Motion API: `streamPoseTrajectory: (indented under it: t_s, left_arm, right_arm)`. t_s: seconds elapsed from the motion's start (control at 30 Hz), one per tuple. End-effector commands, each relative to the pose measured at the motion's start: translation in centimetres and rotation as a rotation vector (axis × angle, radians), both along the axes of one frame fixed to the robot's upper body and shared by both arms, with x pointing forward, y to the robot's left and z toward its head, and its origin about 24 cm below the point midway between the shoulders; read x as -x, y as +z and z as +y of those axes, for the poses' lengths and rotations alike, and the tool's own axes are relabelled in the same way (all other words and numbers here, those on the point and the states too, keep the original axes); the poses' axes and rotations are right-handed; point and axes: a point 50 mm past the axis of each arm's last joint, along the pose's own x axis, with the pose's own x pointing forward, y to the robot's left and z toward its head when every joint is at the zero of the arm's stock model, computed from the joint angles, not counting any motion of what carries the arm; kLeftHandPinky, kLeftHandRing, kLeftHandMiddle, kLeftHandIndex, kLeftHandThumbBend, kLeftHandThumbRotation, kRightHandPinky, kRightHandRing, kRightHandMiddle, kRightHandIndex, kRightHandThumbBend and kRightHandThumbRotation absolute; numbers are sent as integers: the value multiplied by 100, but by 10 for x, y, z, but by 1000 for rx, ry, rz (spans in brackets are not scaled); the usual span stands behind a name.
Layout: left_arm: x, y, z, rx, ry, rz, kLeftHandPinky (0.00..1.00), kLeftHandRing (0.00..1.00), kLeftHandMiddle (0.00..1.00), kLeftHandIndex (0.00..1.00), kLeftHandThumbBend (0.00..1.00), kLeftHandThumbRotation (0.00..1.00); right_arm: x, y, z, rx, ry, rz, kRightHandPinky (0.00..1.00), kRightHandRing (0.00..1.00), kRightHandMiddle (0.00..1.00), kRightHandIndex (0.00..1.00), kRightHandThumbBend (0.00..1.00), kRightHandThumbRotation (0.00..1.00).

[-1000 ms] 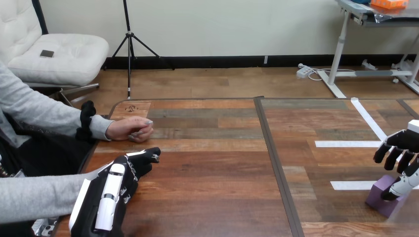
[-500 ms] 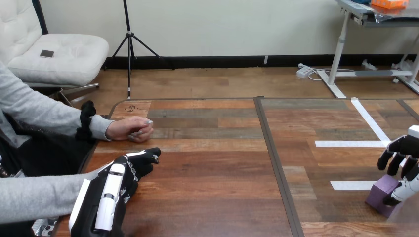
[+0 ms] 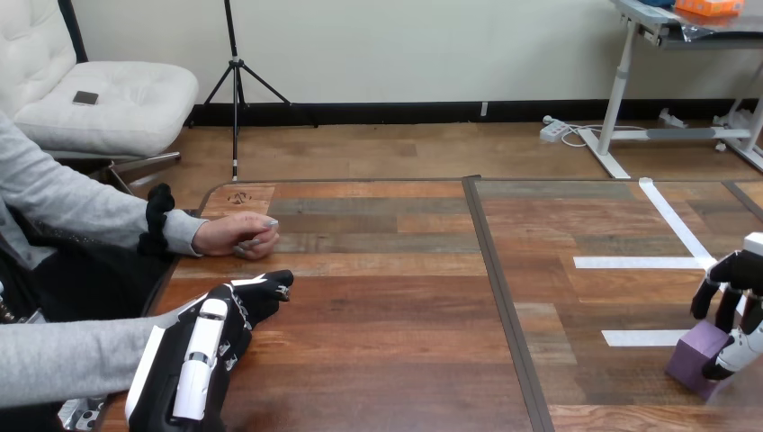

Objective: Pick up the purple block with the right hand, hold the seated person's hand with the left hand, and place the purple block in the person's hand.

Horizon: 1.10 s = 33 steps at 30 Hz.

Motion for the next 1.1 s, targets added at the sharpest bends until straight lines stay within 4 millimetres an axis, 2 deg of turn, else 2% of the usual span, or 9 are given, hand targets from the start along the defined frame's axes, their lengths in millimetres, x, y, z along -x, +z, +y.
streamPoseTrajectory:
  t_s: [0.0, 0.13, 0.33, 0.7, 1.07]
  left_arm:
    - [-14, 22, -5, 8, -5, -122, 85, 82, 75, 54, 0, 100]
    - [-14, 22, -5, 3, -4, -120, 85, 82, 75, 54, 0, 100]
    - [-14, 22, -5, 10, -16, -128, 85, 82, 75, 54, 2, 100]
    - [-14, 21, -4, 24, -28, -143, 96, 86, 78, 55, 5, 100]
    - [-14, 22, -4, 22, -23, -152, 99, 85, 78, 55, 7, 100]
  right_arm:
    - [-13, 17, 6, 14, 38, -86, 39, 48, 54, 58, 100, 3]
    - [-13, 14, 7, 2, 36, -87, 41, 48, 53, 56, 100, 1]
    - [-12, 8, 8, -1, 49, -107, 38, 45, 50, 53, 100, 0]
    - [-10, 0, 10, 10, 87, -166, 29, 36, 43, 46, 95, 0]
    - [-9, -3, 10, -1, 107, -208, 29, 35, 42, 44, 93, 0]
